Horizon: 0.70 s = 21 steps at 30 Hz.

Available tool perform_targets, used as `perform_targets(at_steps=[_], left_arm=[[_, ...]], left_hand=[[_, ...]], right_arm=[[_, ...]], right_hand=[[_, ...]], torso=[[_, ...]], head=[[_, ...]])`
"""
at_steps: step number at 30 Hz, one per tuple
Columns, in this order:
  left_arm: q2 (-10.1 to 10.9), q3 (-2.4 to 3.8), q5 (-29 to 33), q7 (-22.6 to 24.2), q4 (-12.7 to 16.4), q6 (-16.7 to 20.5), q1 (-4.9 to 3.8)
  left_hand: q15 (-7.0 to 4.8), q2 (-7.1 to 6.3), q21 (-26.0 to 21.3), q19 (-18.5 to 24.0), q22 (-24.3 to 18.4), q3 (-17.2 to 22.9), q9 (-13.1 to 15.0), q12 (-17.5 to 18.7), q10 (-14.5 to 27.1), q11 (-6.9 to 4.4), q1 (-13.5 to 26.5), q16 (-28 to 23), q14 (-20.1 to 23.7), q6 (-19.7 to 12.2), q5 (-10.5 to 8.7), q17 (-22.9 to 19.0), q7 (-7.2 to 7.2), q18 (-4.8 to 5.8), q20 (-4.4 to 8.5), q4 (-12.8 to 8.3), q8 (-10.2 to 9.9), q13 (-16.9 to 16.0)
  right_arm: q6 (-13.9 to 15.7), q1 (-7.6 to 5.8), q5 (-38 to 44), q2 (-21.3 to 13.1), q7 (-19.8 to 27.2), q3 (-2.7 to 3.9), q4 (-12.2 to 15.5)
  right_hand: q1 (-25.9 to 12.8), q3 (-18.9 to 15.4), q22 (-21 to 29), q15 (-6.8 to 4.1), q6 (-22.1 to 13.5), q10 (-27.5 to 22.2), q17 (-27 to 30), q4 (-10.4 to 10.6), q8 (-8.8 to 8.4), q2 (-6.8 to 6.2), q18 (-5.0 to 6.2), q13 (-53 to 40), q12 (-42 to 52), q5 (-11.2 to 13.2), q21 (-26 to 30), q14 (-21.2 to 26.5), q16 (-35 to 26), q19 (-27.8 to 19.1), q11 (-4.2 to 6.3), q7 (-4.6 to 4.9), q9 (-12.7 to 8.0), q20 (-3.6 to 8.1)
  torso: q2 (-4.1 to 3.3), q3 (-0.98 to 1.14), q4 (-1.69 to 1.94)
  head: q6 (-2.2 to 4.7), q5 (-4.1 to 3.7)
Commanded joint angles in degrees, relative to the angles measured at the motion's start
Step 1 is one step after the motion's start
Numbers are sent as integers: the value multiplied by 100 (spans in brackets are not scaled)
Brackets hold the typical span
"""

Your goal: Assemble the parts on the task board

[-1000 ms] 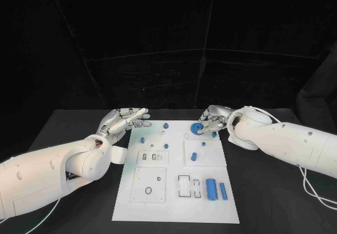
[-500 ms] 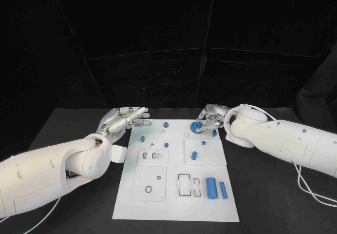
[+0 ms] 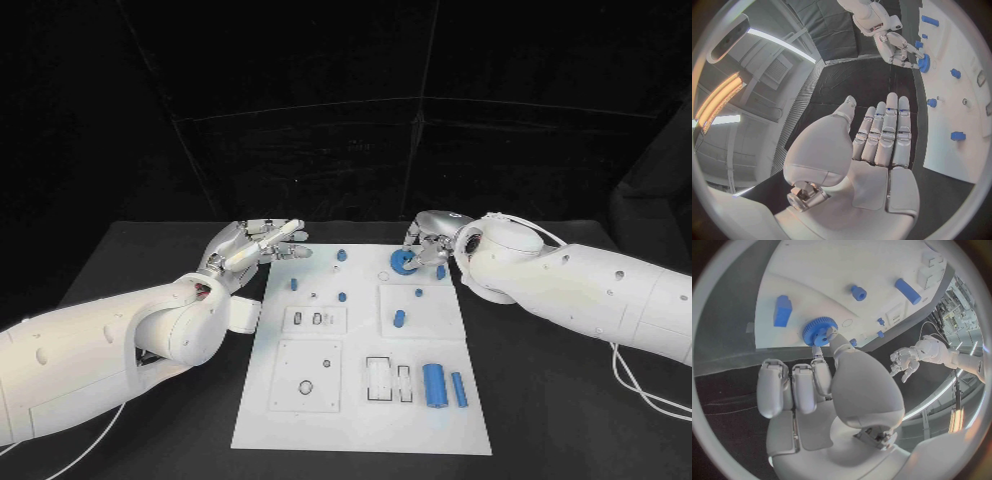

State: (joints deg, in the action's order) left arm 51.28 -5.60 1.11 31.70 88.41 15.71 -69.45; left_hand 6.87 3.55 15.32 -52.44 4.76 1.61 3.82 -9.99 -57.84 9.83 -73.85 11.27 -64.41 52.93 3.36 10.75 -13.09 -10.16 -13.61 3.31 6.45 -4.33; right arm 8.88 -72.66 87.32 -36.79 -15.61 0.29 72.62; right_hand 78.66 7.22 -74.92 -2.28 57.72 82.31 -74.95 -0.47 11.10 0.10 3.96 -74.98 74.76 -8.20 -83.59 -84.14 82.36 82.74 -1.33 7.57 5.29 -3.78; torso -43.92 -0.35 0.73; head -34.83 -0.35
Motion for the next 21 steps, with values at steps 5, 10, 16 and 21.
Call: perform_targets(at_steps=[5,10,16,21], left_arm=[[-2,4,-27,-1,7,-89,-7],[1,4,-27,-5,17,-95,-7],[3,4,-27,-9,27,-94,-7],[-5,4,-27,-9,19,-96,-7]], left_hand=[[0,36,-21,-38,-10,7,-3,29,-51,-5,-51,-40,-32,49,28,8,-2,-44,15,-29,-14,8],[-1,43,-25,-42,-13,12,-3,33,-54,-6,-61,-45,-34,50,28,12,-1,-44,16,-40,-15,10],[-2,49,-31,-46,-18,19,-4,38,-55,-6,-76,-52,-37,50,29,17,-1,-44,17,-56,-17,12],[-2,49,-31,-46,-18,19,-4,38,-55,-6,-76,-52,-37,50,29,17,-1,-44,17,-56,-17,12]], right_arm=[[384,12,627,-24,-44,-12,305],[565,12,653,-43,-63,-12,615],[657,12,639,116,-48,-10,753],[717,11,682,379,-20,-9,699]], right_hand=[[9,73,-61,-39,167,61,-158,33,1,38,-94,-72,59,-54,-46,-349,54,64,-13,-106,31,12],[-138,103,-106,-34,156,74,-202,97,-53,-23,-104,-107,73,-132,-65,-354,82,90,-20,-98,12,10],[-193,131,-113,-31,144,76,-209,120,-85,-52,-105,-120,74,-172,-67,-354,87,95,-25,-92,1,10],[-216,153,-127,-27,125,76,-213,129,-112,-66,-108,-126,72,-190,-73,-354,91,102,-31,-84,-8,10]], torso=[[-1,2,0],[2,-6,6],[-4,-4,15],[-4,-3,12]], head=[[14,11],[25,28],[23,58],[8,88]])
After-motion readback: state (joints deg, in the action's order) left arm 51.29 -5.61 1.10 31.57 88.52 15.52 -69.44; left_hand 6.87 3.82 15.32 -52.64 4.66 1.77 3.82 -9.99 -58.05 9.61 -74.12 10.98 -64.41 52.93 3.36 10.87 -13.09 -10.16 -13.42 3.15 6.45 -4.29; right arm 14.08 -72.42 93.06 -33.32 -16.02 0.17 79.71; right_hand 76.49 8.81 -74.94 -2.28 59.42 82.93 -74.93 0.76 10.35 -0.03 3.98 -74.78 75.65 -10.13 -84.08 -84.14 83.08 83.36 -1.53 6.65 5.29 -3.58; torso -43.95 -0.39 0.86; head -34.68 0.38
